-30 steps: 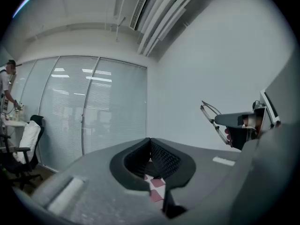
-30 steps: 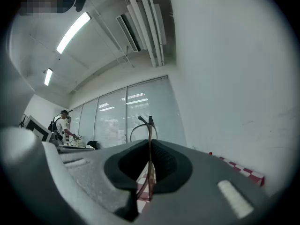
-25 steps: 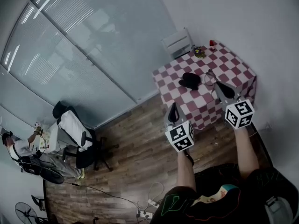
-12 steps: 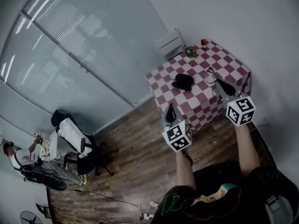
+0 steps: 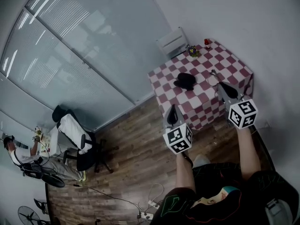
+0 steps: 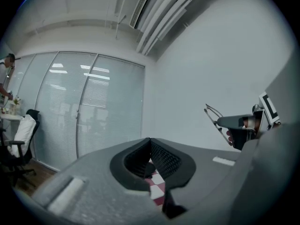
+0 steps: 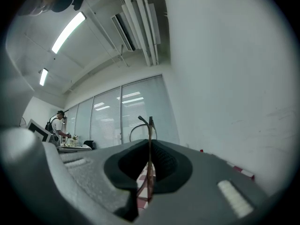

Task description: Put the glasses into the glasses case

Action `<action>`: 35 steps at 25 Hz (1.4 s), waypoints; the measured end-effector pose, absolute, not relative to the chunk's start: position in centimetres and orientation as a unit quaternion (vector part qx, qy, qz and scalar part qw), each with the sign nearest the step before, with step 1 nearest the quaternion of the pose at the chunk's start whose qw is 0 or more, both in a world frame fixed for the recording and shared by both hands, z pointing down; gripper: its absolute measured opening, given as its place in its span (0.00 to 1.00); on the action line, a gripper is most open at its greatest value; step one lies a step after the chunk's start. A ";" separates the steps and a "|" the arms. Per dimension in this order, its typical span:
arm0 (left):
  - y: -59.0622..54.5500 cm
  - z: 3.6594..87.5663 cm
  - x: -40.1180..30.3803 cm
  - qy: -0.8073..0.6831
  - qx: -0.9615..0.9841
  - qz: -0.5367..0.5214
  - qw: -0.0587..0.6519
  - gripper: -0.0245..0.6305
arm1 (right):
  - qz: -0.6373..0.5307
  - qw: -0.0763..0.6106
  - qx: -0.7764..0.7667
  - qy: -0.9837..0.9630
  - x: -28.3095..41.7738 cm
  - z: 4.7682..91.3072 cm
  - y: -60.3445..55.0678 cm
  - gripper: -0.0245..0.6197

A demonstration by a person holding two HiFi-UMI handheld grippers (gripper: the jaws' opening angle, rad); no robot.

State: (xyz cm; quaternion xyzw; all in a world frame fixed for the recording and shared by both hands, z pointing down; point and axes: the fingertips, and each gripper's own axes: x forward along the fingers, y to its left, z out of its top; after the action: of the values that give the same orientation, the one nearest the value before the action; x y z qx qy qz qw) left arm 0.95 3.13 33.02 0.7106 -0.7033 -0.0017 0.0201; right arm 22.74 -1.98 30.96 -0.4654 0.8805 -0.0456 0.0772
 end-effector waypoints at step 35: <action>-6.7 39.1 -5.8 -0.703 0.705 -0.004 0.096 0.05 | -0.095 0.021 -0.459 0.883 17.2 36.9 -12.8 0.06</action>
State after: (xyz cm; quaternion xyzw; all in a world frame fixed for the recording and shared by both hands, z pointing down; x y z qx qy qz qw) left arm -5.84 -6.71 39.06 0.7049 -0.7027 -0.0035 0.0964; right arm 17.18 -12.81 36.91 -0.4594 0.8828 -0.0954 0.0213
